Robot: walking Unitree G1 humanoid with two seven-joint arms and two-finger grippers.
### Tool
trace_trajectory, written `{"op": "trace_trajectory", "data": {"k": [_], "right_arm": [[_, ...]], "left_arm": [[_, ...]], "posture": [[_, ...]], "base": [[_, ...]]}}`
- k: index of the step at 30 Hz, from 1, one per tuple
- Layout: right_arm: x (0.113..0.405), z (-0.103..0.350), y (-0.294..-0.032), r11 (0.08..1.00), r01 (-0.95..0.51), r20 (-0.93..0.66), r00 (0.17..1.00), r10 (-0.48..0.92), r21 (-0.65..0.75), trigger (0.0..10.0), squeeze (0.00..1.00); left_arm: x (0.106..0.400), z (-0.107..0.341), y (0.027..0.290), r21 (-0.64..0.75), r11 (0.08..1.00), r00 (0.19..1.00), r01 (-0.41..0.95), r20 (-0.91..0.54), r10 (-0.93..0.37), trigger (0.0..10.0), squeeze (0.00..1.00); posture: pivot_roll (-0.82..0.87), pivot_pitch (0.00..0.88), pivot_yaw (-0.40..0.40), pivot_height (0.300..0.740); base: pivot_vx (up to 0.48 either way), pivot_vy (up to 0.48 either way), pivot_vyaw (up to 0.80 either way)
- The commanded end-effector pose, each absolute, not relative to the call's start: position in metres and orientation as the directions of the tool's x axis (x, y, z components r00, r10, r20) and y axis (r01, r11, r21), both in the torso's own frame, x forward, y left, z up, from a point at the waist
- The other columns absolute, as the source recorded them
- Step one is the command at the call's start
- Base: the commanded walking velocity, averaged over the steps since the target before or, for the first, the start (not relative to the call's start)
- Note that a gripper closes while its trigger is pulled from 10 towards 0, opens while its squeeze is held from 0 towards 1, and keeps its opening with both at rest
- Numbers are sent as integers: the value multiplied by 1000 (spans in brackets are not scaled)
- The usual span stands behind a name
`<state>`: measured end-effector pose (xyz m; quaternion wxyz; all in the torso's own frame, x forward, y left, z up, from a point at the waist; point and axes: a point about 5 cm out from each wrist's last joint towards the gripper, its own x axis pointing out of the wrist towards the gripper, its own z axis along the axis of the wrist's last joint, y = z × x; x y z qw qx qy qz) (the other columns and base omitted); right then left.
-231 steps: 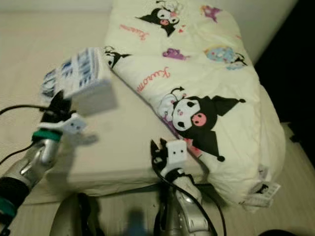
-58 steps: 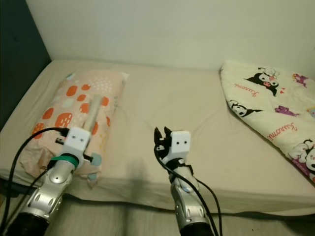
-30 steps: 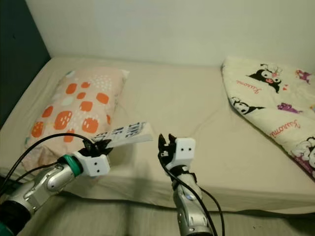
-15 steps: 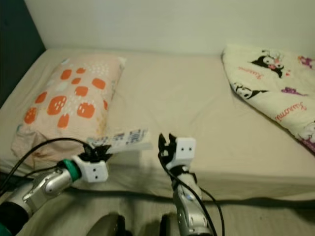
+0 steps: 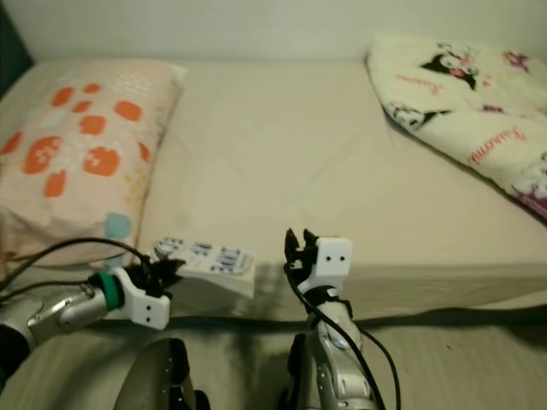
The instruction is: Clean up the room
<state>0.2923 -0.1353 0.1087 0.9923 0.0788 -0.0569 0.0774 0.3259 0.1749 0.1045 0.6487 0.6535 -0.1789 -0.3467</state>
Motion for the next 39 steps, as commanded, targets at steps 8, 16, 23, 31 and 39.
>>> {"op": "trace_trajectory", "data": {"k": [8, 16, 23, 31, 39], "right_arm": [[288, 111, -132, 973, -170, 120, 981, 152, 158, 10000, 0], [279, 110, -135, 975, -163, 104, 984, 148, 154, 10000, 0], [278, 111, -135, 975, -162, 97, 984, 148, 153, 10000, 0], [278, 112, -134, 974, -164, 94, 984, 151, 154, 10000, 0], [279, 111, -134, 974, -165, 88, 984, 153, 154, 10000, 0]], "left_arm": [[345, 108, 189, 973, -213, 791, 85, -196, -580, 10000, 0], [355, 101, 200, 978, -63, 902, 199, -208, -378, 10000, 0], [346, 86, 194, 967, -128, 864, 222, -256, -433, 10000, 1000], [342, 79, 206, 943, -205, 862, 263, -325, -389, 10000, 1000], [333, 67, 217, 910, -163, 846, 381, -415, -334, 10000, 0]], "posture": [[-117, 198, 22, 576], [-143, 215, 20, 576], [-145, 218, 19, 576], [-143, 219, 18, 576], [-127, 214, 19, 576]], "base": [[0, 0, 0], [0, 0, 0], [0, 0, 0], [0, 0, 0], [0, 0, 0]]}}
